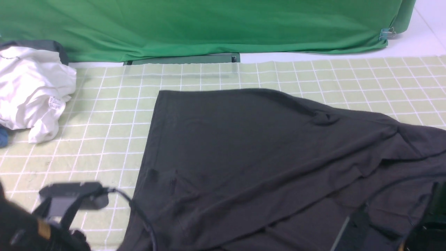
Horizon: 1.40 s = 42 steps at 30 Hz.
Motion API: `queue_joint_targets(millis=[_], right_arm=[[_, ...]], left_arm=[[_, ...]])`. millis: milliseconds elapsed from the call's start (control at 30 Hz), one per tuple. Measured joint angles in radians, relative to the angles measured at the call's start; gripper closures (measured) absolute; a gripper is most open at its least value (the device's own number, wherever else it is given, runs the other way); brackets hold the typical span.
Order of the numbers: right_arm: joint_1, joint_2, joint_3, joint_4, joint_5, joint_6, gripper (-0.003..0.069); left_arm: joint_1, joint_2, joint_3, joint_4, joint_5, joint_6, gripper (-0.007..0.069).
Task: Fold a long-sleeved shirt over a green coffee tablecloth.
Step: 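Fold the black garment in half by bringing its near edge over to the far edge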
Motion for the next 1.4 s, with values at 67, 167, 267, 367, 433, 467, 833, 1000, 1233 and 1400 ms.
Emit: queue_joint_targets(millis=[67, 167, 267, 367, 433, 467, 833, 1000, 1233, 1400], right_arm=[[0.000, -0.005, 0.016, 0.012, 0.015, 0.008, 0.0601], [0.000, -0.007, 0.008, 0.012, 0.035, 0.020, 0.0601], [0.000, -0.007, -0.027, -0.003, 0.077, 0.036, 0.0601], [-0.014, -0.006, -0.092, -0.055, 0.124, 0.066, 0.0601], [-0.054, -0.005, -0.145, -0.089, 0.136, 0.076, 0.0601], [-0.081, -0.004, -0.169, -0.100, 0.136, 0.075, 0.0601], [-0.385, 0.129, -0.390, -0.112, 0.054, -0.032, 0.0601], [-0.466, 0.239, -0.508, -0.110, -0.009, -0.059, 0.0601], [-0.521, 0.385, -0.677, -0.112, -0.058, -0.061, 0.0601], [-0.533, 0.469, -0.758, -0.115, -0.099, -0.061, 0.0600]], left_arm=[[0.000, -0.027, 0.030, -0.027, 0.012, 0.000, 0.0603], [0.000, -0.042, 0.041, -0.055, 0.014, -0.006, 0.0603], [0.000, -0.043, 0.028, -0.064, -0.002, -0.011, 0.0603], [0.000, -0.043, -0.024, -0.064, -0.017, -0.019, 0.0603], [0.000, -0.043, -0.060, -0.060, -0.026, -0.022, 0.0603], [0.000, -0.043, -0.073, -0.055, -0.040, -0.029, 0.0603], [0.049, 0.143, -0.141, -0.044, -0.380, -0.078, 0.0603], [0.108, 0.320, -0.247, -0.044, -0.471, -0.068, 0.0603], [0.167, 0.558, -0.477, -0.045, -0.505, -0.059, 0.0603], [0.188, 0.696, -0.637, -0.045, -0.497, -0.057, 0.0603]])
